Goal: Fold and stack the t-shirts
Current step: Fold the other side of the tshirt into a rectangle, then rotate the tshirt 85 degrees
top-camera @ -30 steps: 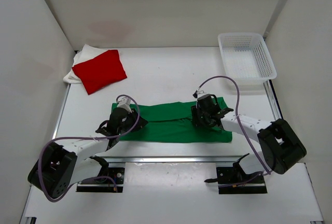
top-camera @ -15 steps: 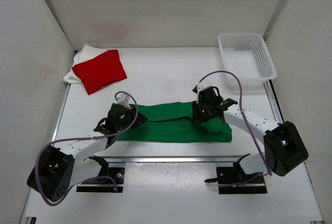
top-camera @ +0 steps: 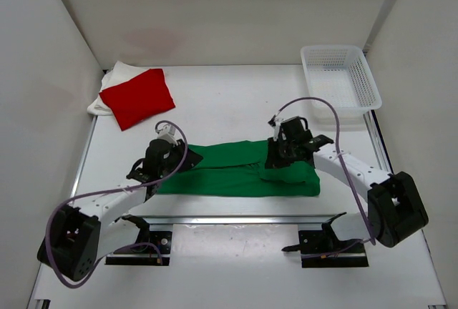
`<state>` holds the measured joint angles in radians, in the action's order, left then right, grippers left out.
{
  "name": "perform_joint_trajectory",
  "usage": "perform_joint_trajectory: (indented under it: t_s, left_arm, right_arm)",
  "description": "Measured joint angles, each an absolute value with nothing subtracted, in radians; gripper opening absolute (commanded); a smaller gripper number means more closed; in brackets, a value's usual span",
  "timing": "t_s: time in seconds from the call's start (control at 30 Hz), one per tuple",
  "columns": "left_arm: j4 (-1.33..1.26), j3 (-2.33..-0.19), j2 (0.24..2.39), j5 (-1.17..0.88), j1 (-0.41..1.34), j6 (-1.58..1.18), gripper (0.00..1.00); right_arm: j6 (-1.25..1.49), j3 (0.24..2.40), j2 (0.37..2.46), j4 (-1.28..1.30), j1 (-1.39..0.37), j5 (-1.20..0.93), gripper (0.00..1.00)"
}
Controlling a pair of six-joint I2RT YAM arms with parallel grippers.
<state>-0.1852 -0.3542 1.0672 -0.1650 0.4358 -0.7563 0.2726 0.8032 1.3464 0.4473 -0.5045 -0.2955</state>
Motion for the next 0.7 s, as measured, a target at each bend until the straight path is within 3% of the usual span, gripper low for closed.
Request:
perform_joint_trajectory:
  t_s: [0.2, 0.37, 0.53, 0.7]
  left_arm:
    - [-0.27, -0.448, 1.275, -0.184, 0.445, -0.794, 0.27]
    - [-0.369, -0.424, 1.426, -0.233, 0.347, -0.868, 0.23]
    - [-0.488, -0.307, 1.483, -0.297, 0.211, -0.971, 0.23]
    - [-0.536, -0.22, 1.421, -0.327, 0.142, -1.009, 0.27]
  right_arm:
    - [0.332, 0.769, 1.354, 0.291, -0.3, -0.236, 0.0]
    - [0.371, 0.753, 1.474, 0.171, -0.159, -0.191, 0.01]
    - [0.398, 0.788, 1.609, 0.112, -0.152, -0.187, 0.0]
    - [0.421, 0.989, 1.795, 0.117, -0.183, -0.223, 0.0]
